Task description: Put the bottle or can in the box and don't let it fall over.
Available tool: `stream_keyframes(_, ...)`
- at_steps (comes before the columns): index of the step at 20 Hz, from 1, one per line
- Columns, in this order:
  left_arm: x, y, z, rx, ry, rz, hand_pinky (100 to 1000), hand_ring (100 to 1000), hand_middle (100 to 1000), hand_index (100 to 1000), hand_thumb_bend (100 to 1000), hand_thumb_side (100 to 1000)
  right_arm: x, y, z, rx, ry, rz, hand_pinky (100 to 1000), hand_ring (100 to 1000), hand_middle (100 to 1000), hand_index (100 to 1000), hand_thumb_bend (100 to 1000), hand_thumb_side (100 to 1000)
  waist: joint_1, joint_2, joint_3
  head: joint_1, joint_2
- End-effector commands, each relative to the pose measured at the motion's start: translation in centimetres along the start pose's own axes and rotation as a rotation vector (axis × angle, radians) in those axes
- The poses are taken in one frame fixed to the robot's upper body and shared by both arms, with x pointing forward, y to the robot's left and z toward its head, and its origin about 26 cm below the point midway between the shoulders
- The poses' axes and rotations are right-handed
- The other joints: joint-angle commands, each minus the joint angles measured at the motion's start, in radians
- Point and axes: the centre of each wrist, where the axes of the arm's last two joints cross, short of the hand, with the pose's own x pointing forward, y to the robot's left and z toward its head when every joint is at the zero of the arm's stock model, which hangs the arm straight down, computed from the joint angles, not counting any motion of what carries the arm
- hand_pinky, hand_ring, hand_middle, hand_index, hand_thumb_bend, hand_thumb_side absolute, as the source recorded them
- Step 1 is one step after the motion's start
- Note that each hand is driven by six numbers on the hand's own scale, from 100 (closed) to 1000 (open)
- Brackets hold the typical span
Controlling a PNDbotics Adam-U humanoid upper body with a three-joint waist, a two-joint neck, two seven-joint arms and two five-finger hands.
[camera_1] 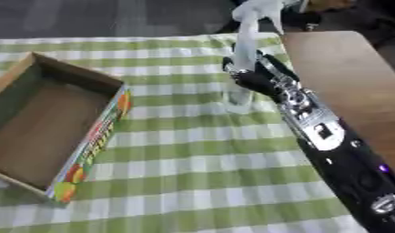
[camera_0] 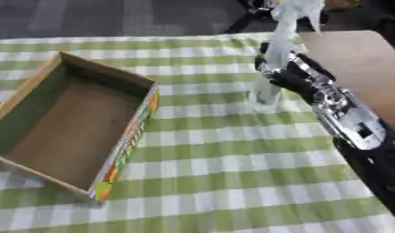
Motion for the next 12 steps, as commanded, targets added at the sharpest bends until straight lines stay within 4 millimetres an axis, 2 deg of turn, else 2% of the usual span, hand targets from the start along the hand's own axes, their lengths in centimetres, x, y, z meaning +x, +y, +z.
stream_keyframes(1, 0.53, 0.19, -0.46, -0.009, -0.021, -0.006, 1000, 544, 731, 805, 165, 851, 0.16, -0.51, 0.01, 0.004, -0.004, 0.017, 975, 1000, 965, 968, 100, 532, 0.004, -0.011, 0.0, 0.001, -0.014)
stream_keyframes(12, 0.5, 0.19, -0.44, -0.01, -0.019, -0.006, 1000, 543, 733, 805, 165, 851, -0.59, -0.44, 0.24, 0.005, 0.024, 0.03, 976, 1000, 958, 955, 100, 449, 0.004, -0.01, -0.005, 0.0, -0.017)
